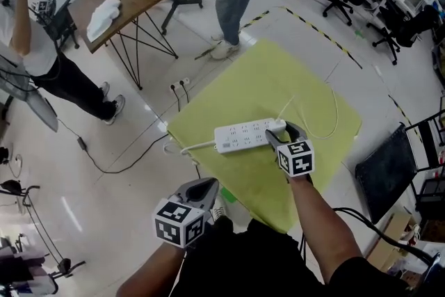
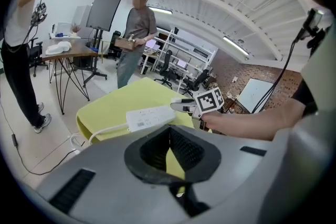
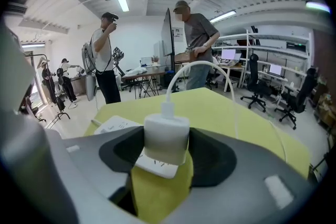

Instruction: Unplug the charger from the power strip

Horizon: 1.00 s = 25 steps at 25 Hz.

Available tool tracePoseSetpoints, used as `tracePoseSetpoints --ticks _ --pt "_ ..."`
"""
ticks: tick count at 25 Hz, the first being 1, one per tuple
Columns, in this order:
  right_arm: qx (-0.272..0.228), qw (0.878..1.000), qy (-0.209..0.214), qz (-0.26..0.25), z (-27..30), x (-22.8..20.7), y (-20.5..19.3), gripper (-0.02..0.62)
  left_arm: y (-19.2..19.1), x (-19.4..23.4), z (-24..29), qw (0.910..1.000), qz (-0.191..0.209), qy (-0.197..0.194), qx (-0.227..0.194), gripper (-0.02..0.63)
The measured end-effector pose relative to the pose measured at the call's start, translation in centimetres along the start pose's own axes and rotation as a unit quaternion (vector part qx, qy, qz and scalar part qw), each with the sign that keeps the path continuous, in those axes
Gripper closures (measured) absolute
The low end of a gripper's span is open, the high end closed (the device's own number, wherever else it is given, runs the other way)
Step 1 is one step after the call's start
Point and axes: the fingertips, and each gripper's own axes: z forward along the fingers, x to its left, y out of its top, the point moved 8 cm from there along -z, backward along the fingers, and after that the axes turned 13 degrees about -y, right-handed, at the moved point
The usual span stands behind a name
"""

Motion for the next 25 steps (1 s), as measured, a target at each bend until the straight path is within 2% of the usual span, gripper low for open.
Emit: tracePoseSetpoints --ticks 4,15,21,25 --pt "0.006 1.000 -0.002 0.010 -1.8 -1.5 -0.8 0.331 -0.1 -0.2 0.9 0.9999 0.010 -0.007 0.008 0.598" --pt "0.042 0.998 -0.043 0.012 -6.8 -8.4 -4.5 0.331 0.7 -3.3 5.9 0.9970 0.043 -0.058 0.029 0.598" --pt "0.099 0.995 -0.008 -0.026 -9.0 -11.2 -8.3 0.333 0.9 -5.0 7.8 0.9960 0.052 -0.061 0.040 0.598" --pt "0.173 0.981 0.023 -0.081 -9.7 -11.6 -10.7 0.333 0.4 -5.9 8.3 0.9962 0.049 -0.054 0.048 0.598"
